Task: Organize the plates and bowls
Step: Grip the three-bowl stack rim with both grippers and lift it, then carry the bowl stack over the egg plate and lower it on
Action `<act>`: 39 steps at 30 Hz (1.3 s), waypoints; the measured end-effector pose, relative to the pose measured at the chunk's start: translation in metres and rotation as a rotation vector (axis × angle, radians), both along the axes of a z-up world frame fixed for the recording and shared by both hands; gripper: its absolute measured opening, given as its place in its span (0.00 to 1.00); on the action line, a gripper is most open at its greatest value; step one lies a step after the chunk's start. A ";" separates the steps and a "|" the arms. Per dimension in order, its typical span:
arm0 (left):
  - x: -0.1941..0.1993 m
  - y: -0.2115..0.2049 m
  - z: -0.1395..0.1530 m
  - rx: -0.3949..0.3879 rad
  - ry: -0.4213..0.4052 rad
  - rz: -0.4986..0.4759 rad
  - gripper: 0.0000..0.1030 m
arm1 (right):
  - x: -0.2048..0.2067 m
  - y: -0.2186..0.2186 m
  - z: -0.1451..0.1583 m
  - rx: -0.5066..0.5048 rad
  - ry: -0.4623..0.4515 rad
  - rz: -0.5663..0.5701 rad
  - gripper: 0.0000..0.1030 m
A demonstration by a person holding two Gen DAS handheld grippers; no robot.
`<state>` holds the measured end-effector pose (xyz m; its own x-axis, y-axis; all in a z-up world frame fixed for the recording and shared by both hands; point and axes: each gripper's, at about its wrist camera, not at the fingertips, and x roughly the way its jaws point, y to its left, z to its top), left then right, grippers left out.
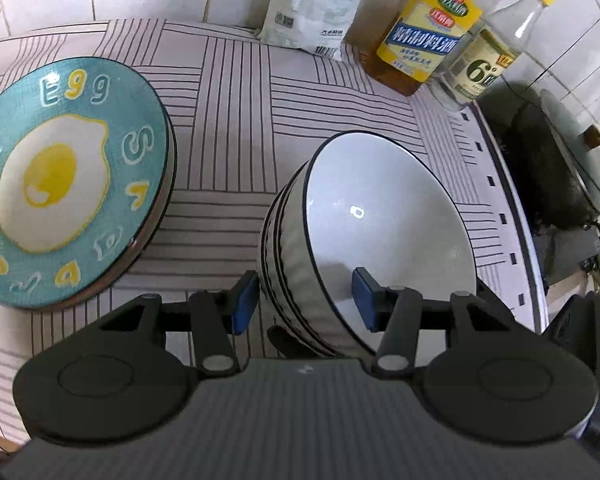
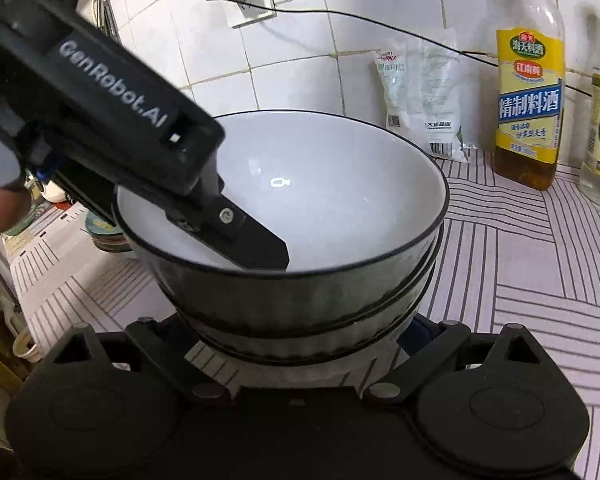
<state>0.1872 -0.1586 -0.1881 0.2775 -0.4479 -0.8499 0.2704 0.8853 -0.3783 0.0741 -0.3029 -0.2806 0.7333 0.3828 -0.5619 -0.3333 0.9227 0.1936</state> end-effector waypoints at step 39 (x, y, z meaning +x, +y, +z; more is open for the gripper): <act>0.025 0.180 0.071 -0.014 -0.094 0.052 0.47 | 0.034 0.150 0.079 -0.033 -0.145 0.151 0.96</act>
